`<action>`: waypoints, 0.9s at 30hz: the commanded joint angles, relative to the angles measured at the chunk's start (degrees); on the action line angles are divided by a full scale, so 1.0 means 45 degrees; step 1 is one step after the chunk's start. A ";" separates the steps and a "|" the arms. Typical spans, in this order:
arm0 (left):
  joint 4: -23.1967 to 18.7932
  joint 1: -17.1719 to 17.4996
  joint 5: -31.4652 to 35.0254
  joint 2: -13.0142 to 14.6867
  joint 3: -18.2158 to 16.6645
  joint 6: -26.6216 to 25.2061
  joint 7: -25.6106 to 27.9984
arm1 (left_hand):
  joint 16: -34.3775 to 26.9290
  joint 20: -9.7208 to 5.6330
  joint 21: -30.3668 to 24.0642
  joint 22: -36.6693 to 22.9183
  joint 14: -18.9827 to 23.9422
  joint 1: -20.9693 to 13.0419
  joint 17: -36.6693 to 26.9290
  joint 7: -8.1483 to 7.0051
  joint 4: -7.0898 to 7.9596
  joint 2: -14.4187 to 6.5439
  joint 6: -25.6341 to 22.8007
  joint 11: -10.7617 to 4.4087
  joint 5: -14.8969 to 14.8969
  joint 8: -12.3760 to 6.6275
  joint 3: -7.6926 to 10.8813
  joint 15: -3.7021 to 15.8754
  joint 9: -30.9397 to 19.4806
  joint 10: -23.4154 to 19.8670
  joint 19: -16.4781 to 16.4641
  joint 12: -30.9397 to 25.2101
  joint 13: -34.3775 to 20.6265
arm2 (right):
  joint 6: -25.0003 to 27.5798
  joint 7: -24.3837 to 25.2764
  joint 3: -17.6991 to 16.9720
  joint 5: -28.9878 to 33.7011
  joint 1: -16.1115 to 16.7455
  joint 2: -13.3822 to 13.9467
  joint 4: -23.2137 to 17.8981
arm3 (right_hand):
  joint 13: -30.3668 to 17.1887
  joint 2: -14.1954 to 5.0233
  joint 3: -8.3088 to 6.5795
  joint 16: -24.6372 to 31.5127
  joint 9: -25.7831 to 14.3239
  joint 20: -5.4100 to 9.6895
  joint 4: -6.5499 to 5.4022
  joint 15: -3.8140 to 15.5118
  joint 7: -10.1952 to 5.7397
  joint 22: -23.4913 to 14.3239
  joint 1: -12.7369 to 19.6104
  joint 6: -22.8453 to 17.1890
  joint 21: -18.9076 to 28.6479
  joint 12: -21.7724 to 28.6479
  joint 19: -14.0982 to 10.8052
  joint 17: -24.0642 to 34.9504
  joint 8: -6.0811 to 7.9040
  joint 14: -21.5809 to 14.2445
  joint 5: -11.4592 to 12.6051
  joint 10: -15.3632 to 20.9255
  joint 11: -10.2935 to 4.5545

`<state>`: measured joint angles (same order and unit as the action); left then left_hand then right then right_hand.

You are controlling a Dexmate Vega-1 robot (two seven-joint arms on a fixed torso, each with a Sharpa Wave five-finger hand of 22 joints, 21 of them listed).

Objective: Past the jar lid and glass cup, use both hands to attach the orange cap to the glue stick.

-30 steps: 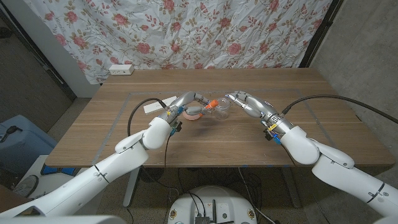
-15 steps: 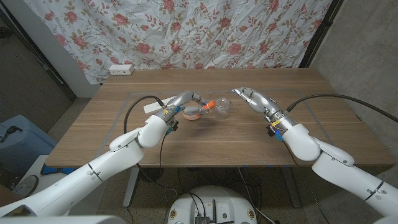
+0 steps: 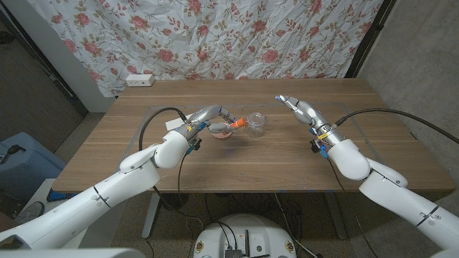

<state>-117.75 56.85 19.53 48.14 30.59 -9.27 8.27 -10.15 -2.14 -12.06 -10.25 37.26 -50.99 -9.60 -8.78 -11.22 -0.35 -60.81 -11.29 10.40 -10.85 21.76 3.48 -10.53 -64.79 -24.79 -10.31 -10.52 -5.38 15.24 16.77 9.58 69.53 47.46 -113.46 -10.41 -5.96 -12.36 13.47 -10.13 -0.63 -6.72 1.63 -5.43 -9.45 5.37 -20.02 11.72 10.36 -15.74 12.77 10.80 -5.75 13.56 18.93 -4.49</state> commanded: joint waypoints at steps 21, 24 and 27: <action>-0.0430 -0.0435 0.1820 0.1310 0.0185 -0.0504 -0.1567 | 0.0024 -0.0025 0.0216 -0.0029 -0.0324 0.0075 -0.0024 0.0225 0.0342 -0.0387 -0.0407 -0.0305 0.0088 -0.0110 0.0375 0.1852 -0.0087 -0.0075 0.0593 -0.0070 -0.0068 | -0.1531 -0.0499 0.0001 -0.3851 -0.1181 -0.0973 0.2082 | -0.0005 -0.0329 -0.0260 -0.0147 -0.0015 0.0262 0.0064 0.0168 0.0012 -0.0036 0.0031 0.0355 -0.0158 -0.0027 0.0123 -0.0042 -0.0098 0.0021 0.0037 -0.0325 0.0094; -0.0408 -0.0706 0.2408 0.1435 0.0449 -0.0481 -0.1980 | 0.0035 -0.0035 0.0243 -0.0023 -0.0398 0.0075 -0.0022 0.0209 0.0335 -0.0374 -0.0393 -0.0309 0.0086 -0.0109 0.0361 0.1844 -0.0088 -0.0059 0.0684 -0.0071 -0.0069 | -0.1928 -0.0606 0.0075 -0.4217 -0.1309 -0.1194 0.2453 | -0.0003 -0.0329 -0.0275 -0.0156 -0.0014 0.0262 0.0065 0.0152 0.0049 -0.0035 0.0021 0.0352 -0.0166 -0.0026 0.0130 -0.0048 -0.0086 0.0026 0.0033 -0.0351 0.0142; -0.0276 -0.0751 0.2416 0.1337 0.0467 -0.0379 -0.2009 | 0.0039 -0.0082 0.0266 -0.0017 -0.0476 0.0106 -0.0024 0.0142 0.0349 -0.0370 -0.0388 -0.0309 0.0084 -0.0113 0.0341 0.1831 -0.0088 -0.0040 0.0780 -0.0071 -0.0070 | -0.1924 -0.0664 0.0157 -0.4324 -0.1395 -0.1225 0.2540 | -0.0002 -0.0327 -0.0285 -0.0159 -0.0014 0.0251 0.0064 0.0144 0.0068 -0.0035 0.0011 0.0366 -0.0172 -0.0021 0.0139 -0.0051 -0.0084 0.0021 0.0030 -0.0364 0.0191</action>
<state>-119.91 55.46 26.44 53.50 31.02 -11.08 2.44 -10.16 -2.50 -10.94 -10.25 35.51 -50.99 -9.61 -8.78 -11.23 -0.35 -60.81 -11.77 10.41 -10.85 21.77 3.39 -10.53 -64.46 -21.77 -10.41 -10.55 -12.42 13.31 16.82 -6.17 64.92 43.26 -104.97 -10.41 -5.97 -13.08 13.07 -10.13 0.51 -6.48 1.85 -5.12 -9.45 5.37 -18.48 10.99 10.14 -15.21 12.51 10.36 -5.53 13.56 17.27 -3.90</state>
